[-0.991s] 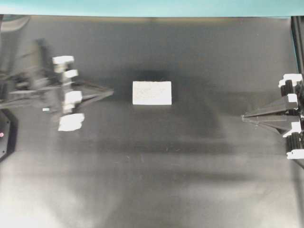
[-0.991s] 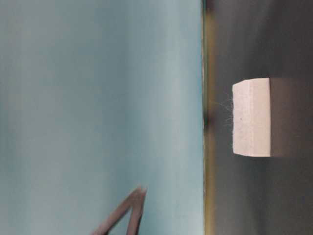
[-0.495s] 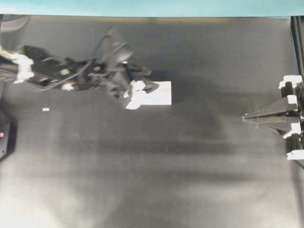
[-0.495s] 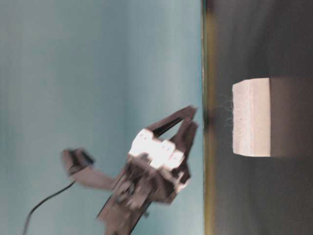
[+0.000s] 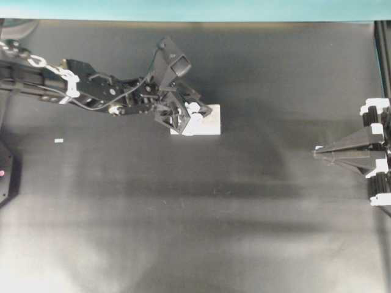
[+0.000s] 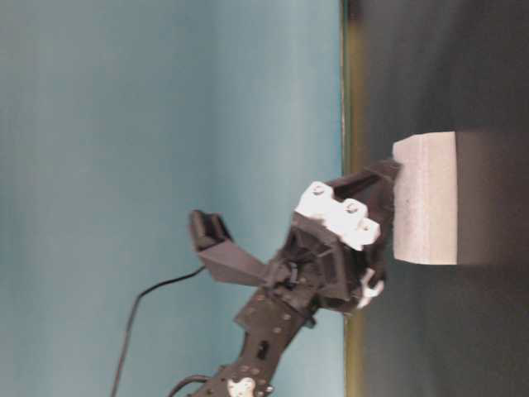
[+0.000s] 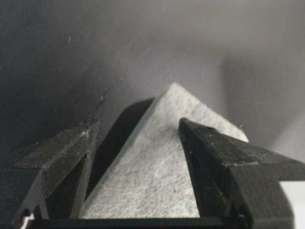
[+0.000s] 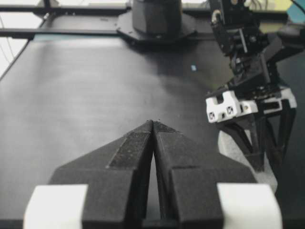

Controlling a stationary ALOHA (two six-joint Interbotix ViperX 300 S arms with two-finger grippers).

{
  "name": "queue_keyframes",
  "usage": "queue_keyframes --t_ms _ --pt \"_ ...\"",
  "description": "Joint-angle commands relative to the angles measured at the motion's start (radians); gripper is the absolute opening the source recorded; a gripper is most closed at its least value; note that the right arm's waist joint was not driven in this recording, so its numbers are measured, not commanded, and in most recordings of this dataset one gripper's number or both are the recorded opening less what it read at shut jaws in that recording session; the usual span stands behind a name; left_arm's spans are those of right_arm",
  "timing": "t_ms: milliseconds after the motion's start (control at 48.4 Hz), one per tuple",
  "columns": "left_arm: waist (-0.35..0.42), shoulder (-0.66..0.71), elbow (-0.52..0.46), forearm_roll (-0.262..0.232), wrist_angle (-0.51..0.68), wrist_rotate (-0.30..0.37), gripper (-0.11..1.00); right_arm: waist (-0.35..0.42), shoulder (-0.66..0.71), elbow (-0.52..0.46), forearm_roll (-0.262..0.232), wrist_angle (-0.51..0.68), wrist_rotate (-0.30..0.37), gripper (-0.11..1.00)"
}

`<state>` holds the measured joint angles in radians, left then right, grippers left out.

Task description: Push the sponge with the left arm to wipe the table.

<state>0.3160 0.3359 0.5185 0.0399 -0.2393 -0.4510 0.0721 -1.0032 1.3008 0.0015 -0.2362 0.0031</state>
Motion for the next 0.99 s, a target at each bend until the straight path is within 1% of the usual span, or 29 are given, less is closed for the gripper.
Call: queue_keyframes --t_ms 0,145,330,392,516,805,970 --pt "0.000 -0.003 -0.006 0.003 -0.002 -0.008 0.64 0.000 0.005 -0.003 0.002 -0.005 0.003 0.01" --pt "-0.002 -0.003 0.003 0.003 0.009 -0.023 0.63 0.000 0.005 0.002 0.002 -0.005 0.003 0.01" --pt "-0.012 -0.009 0.031 0.003 0.029 -0.083 0.61 0.000 0.002 0.006 0.002 -0.005 0.002 0.01" --pt "-0.018 -0.017 0.043 0.005 0.032 -0.087 0.59 0.000 -0.003 0.005 0.002 -0.005 0.002 0.01" --pt "-0.034 -0.032 0.069 0.003 0.032 -0.092 0.52 0.000 -0.008 0.008 0.002 -0.005 0.002 0.01" --pt "-0.084 -0.103 0.141 0.005 0.037 -0.106 0.28 0.000 -0.012 0.012 0.003 -0.005 0.002 0.01" --pt "-0.115 -0.153 0.201 0.003 0.051 -0.144 0.23 0.000 -0.014 0.012 0.002 -0.005 0.000 0.01"
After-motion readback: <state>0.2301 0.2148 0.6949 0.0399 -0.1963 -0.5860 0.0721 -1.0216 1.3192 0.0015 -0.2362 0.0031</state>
